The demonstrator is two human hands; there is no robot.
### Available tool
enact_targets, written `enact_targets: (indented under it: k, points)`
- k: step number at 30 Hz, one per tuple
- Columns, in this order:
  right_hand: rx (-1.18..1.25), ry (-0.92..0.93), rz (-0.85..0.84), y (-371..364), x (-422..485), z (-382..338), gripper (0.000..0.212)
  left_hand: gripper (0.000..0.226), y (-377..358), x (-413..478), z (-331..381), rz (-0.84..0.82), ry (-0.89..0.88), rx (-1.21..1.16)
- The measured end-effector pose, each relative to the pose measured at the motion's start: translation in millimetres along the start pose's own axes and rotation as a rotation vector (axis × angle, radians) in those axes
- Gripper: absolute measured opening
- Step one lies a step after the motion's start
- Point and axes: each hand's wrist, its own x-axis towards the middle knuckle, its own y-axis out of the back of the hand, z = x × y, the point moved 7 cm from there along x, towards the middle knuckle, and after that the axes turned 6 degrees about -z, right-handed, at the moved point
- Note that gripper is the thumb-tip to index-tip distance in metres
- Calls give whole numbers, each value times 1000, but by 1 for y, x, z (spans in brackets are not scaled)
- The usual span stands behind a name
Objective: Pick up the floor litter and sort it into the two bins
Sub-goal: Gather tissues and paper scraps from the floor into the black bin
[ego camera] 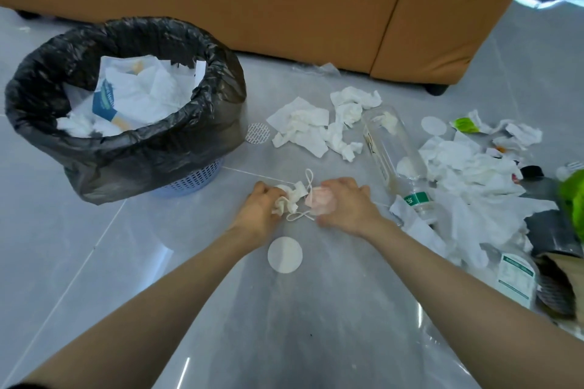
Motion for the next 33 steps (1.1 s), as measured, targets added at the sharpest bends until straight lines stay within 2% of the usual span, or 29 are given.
enact_targets:
  k: [2,5,9,15,20,24,28,30,33]
  points:
    - [-15,12,-40,-11,-1,8,62,37,-1,-1,-2,0,9,11]
    - [11,48,60,-14,-5,15,42,33,-3,0,-7,-17,97,29]
    - [73,26,67,-13,-5,17,27,26,-3,1,-8,-30,141,19]
    - [604,62,343,38,-25,-4,21,23,46,-8,23,215,19,-215]
    - [824,224,442,93,-40,-52,17,21,122,-30,59,449,-139,-265]
    - [837,386,472,125,-44,-104,17,25,172,-51,63,580,-159,-319]
    - [672,515,526,137,-38,-164,31,27,204,-65,44,685,-129,-256]
    - [597,569,497,133,-34,-193,39,23,215,-72,30,730,-101,-202]
    - [442,622,387,122,-28,-226,53,46,229,-82,12,781,22,-151]
